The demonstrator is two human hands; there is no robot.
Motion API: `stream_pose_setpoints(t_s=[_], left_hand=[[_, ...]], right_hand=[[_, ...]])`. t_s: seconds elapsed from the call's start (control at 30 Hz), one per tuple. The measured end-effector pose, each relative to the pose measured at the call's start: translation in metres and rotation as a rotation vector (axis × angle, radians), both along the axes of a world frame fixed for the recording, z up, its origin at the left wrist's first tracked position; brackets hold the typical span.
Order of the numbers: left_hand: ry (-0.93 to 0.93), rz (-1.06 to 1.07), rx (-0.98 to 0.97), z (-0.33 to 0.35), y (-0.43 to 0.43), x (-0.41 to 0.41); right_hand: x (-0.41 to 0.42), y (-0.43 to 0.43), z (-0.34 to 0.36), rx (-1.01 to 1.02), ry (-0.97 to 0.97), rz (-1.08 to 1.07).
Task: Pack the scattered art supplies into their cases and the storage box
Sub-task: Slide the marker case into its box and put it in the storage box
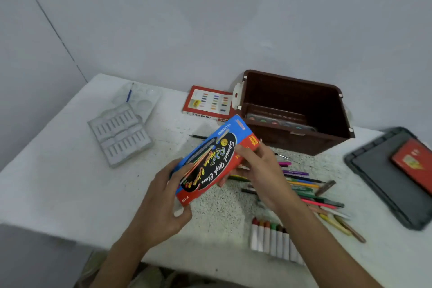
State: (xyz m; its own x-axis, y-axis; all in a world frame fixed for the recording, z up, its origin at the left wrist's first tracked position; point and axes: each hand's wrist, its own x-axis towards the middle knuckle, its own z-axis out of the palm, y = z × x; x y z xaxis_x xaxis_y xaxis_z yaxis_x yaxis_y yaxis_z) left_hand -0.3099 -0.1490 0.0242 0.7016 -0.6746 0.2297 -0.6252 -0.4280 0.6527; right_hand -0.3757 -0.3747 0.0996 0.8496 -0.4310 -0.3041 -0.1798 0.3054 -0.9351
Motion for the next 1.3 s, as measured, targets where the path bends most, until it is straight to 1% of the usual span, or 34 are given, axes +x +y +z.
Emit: stream_pose_setpoints(t_s=[0.07, 0.2, 0.27, 0.43, 0.5, 0.6, 0.7, 0.77, 0.87, 0.97, 1.03, 1.13, 1.23, 1.3], left_hand=[[0.002, -0.066, 0.021, 0.002, -0.006, -0.019], [-0.062, -0.203, 0.072, -0.002, -0.033, -0.051], [-0.042, -0.248, 0.105, -0.004, -0.049, -0.066], [-0.16, -0.36, 0.206, -0.012, -0.08, -0.096], [-0.178, -0.383, 0.221, -0.014, -0.086, -0.103], [-0.149, -0.402, 0.226, -0.016, -0.09, -0.109], [-0.081, -0.424, 0.226, -0.017, -0.088, -0.113], [0.006, -0.441, 0.214, -0.017, -0.085, -0.115], [0.181, -0.435, 0.152, -0.015, -0.079, -0.118], [0.34, -0.407, -0.057, -0.01, -0.076, -0.119], [0.443, -0.345, -0.149, -0.003, -0.077, -0.121], [0.577, -0.207, -0.221, 0.005, -0.082, -0.125], [0.643, -0.063, -0.27, 0.01, -0.088, -0.124], [0.68, -0.006, -0.288, 0.013, -0.091, -0.122]], right_hand=[[-0.037, -0.012, -0.008, 0.033, 0.05, -0.049], [-0.106, -0.041, -0.028, -0.04, 0.12, -0.139], [-0.137, -0.053, -0.035, -0.143, 0.156, -0.173], [-0.199, -0.072, -0.058, -0.402, 0.2, -0.165], [-0.214, -0.073, -0.064, -0.446, 0.218, -0.166], [-0.227, -0.07, -0.068, -0.484, 0.246, -0.171], [-0.236, -0.067, -0.072, -0.642, 0.255, -0.17], [-0.241, -0.065, -0.073, -0.679, 0.211, -0.204], [-0.245, -0.06, -0.069, -0.575, 0.111, -0.284], [-0.247, -0.052, -0.063, -0.493, 0.025, -0.314], [-0.248, -0.049, -0.061, -0.508, 0.0, -0.33], [-0.249, -0.047, -0.064, -0.573, 0.031, -0.333], [-0.248, -0.045, -0.064, -0.6, 0.05, -0.312], [-0.247, -0.045, -0.065, -0.582, 0.034, -0.279]])
